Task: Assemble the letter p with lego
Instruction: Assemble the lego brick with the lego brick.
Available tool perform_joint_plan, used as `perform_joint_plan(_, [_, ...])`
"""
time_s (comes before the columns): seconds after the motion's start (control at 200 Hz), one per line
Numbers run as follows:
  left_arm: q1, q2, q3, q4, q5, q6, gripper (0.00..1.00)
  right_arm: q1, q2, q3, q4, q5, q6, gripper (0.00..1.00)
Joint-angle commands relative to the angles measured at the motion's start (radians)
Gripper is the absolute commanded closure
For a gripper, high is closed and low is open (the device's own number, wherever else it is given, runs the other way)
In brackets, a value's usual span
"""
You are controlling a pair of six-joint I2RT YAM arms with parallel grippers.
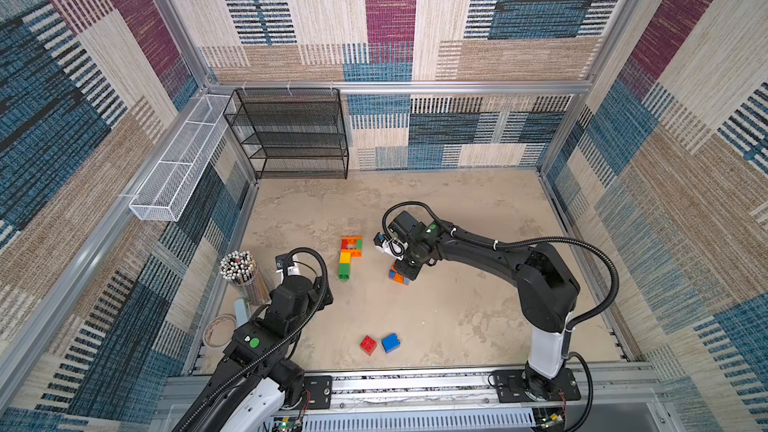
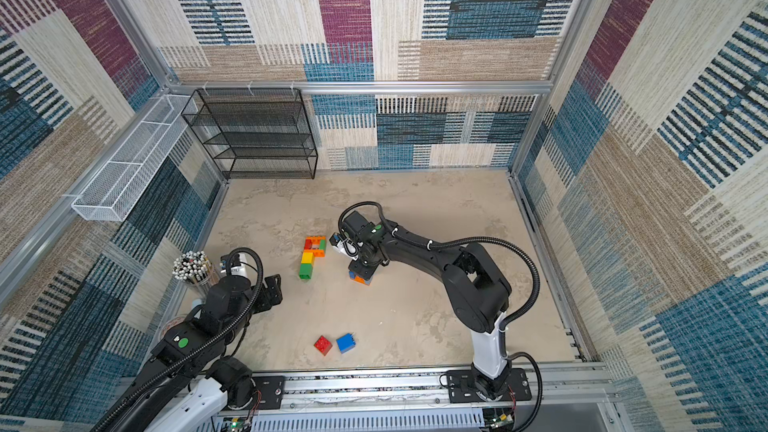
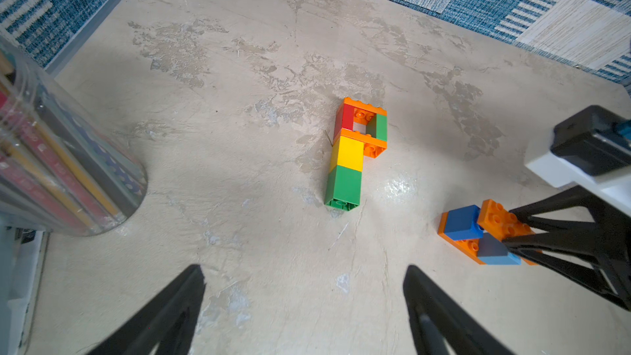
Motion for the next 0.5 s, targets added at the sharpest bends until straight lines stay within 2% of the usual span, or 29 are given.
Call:
perform_joint_plan(0.0, [0.002, 0.001, -0.003, 0.021, 0.005, 0.015, 0.07, 0.002, -0.003, -0.006, 0.029, 0.001, -0.006, 0.77])
perform_joint_plan(0.496, [0.001, 0.015, -0.016, 0.037, 0.005, 0.019, 0.07, 0.001, -0.028, -0.048, 0.053, 0.003, -0.056, 0.78])
